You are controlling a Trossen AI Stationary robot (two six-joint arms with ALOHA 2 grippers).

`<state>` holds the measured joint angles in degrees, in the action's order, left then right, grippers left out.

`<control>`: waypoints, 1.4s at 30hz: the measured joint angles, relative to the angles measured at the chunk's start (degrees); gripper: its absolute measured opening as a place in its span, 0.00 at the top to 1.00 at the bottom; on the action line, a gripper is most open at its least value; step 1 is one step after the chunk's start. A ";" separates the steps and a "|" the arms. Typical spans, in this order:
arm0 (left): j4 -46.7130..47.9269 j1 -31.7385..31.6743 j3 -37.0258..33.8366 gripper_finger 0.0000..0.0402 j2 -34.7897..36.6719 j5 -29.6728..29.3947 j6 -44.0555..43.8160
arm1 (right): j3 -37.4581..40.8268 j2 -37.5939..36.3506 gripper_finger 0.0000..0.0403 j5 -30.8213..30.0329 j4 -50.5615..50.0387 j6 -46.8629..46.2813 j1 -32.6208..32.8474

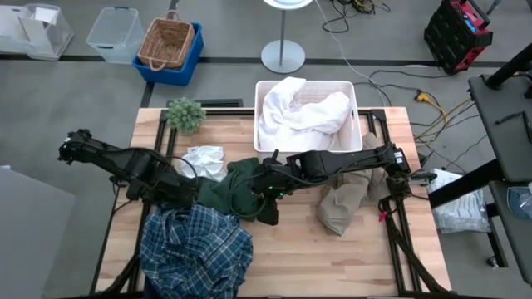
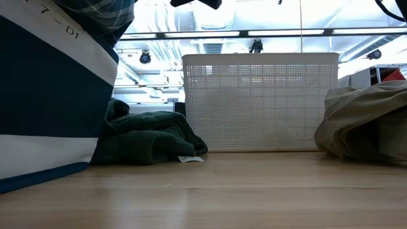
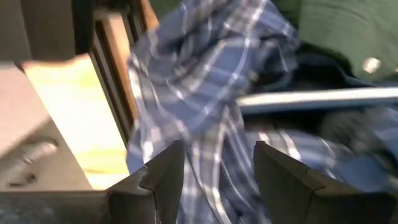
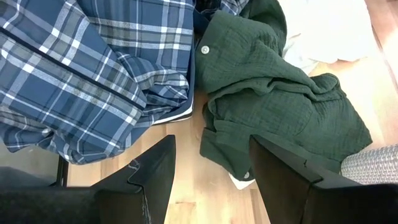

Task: Sort clothes
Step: Put the blue shirt in the blue bin

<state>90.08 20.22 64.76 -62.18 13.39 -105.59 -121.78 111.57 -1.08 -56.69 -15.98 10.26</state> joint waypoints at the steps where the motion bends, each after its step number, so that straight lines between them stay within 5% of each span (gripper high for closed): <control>1: -0.03 0.01 0.91 0.57 0.07 0.81 -1.40 | 0.02 0.00 0.51 0.00 0.00 -0.01 0.00; 11: -0.19 3.56 10.51 0.57 0.12 -1.63 -6.16 | 0.07 0.00 0.51 0.00 0.05 0.17 0.00; 21: 0.00 4.04 -3.37 0.57 8.00 -4.15 -12.59 | 0.07 0.00 0.51 -0.01 0.38 2.72 -0.02; 33: -0.07 4.00 -10.73 0.58 8.09 -5.34 -10.43 | 0.08 -0.02 0.51 0.00 0.44 3.63 -0.04; 37: -1.31 4.00 -12.84 0.65 7.45 -5.34 -8.81 | 0.09 -0.02 0.51 -0.02 0.44 3.65 -0.04; 42: -2.58 4.00 -13.21 0.85 6.47 -5.44 -6.25 | 0.15 -0.02 0.51 -0.02 0.44 3.68 -0.04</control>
<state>87.50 24.23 51.55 -55.71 7.95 -111.83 -121.63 111.55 -1.10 -56.25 -12.29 10.22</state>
